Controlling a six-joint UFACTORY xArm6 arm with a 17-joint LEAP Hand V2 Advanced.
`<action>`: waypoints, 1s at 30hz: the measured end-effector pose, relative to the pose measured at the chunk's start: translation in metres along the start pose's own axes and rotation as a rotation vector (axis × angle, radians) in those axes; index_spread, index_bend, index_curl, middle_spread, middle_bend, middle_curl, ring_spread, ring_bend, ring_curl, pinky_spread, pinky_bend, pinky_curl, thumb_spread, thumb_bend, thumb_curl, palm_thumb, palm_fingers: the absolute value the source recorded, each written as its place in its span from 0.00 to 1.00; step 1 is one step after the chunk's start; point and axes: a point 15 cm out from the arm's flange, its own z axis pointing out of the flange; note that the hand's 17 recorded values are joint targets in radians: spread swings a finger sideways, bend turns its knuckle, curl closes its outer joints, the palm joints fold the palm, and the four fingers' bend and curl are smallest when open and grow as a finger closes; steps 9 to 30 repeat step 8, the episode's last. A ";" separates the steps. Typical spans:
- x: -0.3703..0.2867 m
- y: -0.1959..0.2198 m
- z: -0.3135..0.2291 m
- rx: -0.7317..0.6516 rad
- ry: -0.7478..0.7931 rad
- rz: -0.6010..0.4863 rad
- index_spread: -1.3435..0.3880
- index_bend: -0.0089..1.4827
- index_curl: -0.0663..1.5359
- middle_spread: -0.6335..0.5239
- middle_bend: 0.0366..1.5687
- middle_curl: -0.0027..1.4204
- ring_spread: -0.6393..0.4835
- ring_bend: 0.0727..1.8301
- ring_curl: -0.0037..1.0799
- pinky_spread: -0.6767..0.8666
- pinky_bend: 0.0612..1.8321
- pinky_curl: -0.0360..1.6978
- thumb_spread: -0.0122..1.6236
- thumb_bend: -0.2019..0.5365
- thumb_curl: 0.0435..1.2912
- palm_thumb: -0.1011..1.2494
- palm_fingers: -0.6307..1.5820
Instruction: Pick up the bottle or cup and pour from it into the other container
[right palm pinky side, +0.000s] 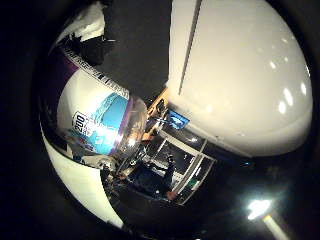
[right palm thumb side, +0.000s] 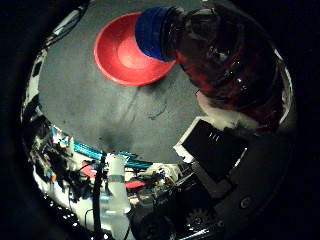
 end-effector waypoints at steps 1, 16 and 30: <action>0.000 0.000 0.000 0.001 0.000 0.000 0.64 0.77 0.59 0.40 0.80 0.69 0.31 0.67 0.93 0.28 0.64 0.65 0.19 0.25 0.74 0.90 0.77; 0.006 0.006 -0.003 0.009 -0.006 0.014 0.64 0.77 0.59 0.40 0.80 0.69 0.31 0.67 0.94 0.28 0.64 0.65 0.19 0.25 0.74 0.90 0.77; 0.006 0.006 -0.003 0.009 -0.006 0.014 0.64 0.77 0.59 0.40 0.80 0.69 0.31 0.67 0.94 0.28 0.64 0.65 0.19 0.25 0.74 0.90 0.77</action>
